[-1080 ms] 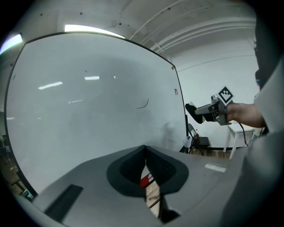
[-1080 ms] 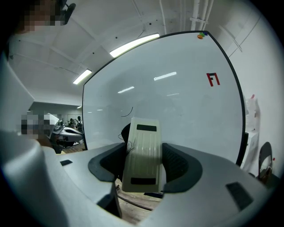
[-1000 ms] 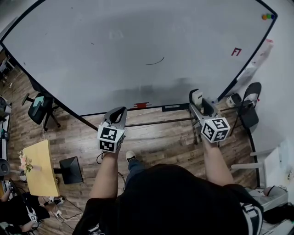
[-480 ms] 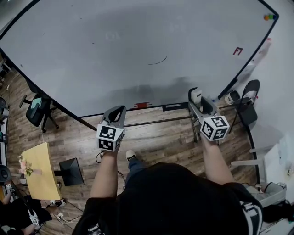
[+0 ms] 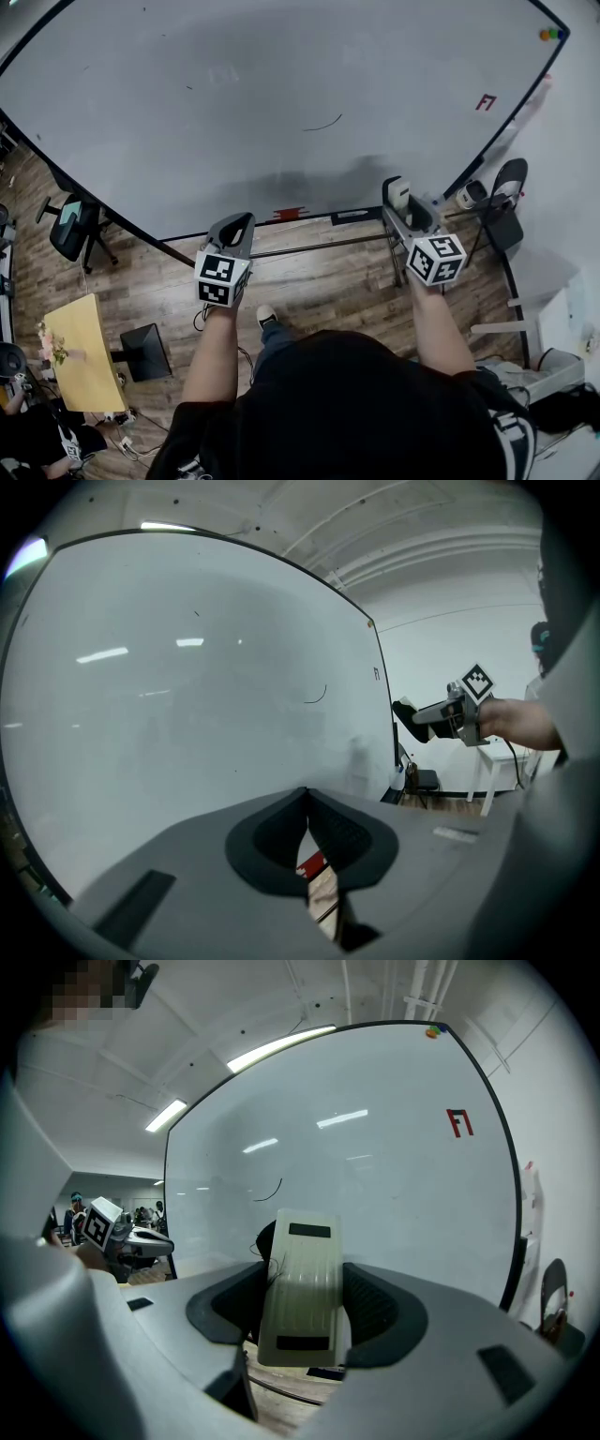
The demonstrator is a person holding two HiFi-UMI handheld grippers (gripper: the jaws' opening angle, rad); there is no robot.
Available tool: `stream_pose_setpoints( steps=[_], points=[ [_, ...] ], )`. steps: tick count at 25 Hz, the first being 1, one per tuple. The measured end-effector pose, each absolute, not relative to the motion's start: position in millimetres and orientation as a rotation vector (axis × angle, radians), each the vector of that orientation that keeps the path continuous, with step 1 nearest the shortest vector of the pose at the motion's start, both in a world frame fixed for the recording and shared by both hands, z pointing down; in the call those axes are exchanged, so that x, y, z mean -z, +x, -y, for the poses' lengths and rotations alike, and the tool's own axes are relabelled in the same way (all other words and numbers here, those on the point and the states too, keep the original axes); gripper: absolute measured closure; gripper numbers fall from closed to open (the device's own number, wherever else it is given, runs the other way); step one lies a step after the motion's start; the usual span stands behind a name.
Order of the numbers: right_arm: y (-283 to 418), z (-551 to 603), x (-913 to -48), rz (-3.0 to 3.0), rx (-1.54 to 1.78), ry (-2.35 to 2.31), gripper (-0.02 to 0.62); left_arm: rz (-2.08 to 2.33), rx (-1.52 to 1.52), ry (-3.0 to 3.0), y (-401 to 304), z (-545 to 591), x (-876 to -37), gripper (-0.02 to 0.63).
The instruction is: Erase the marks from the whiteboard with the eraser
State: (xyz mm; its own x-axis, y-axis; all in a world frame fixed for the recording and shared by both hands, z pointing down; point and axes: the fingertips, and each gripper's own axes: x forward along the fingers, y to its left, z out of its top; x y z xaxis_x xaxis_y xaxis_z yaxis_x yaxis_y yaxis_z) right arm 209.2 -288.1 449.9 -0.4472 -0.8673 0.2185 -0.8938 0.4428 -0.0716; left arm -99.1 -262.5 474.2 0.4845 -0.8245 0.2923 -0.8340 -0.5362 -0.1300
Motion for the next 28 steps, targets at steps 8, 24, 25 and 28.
stream_pose_setpoints(
  steps=[8,24,25,28],
  points=[
    [201.6,288.4,-454.5,2.529,-0.274,1.553,0.345,1.483,-0.5,2.689,-102.5,264.4,-475.9,0.595],
    [199.1,296.0,-461.8,2.515,-0.286,1.551,0.345,1.464,-0.497,2.699,-102.1,275.1,-478.7,0.595],
    [198.4,296.1,-462.3,2.515,-0.286,1.55,0.345,1.463,-0.499,2.698,-102.7,275.4,-479.2,0.595],
    [196.6,296.0,-462.7,2.514,-0.286,1.546,0.345,1.461,-0.504,2.698,-104.0,275.2,-479.3,0.595]
  ],
)
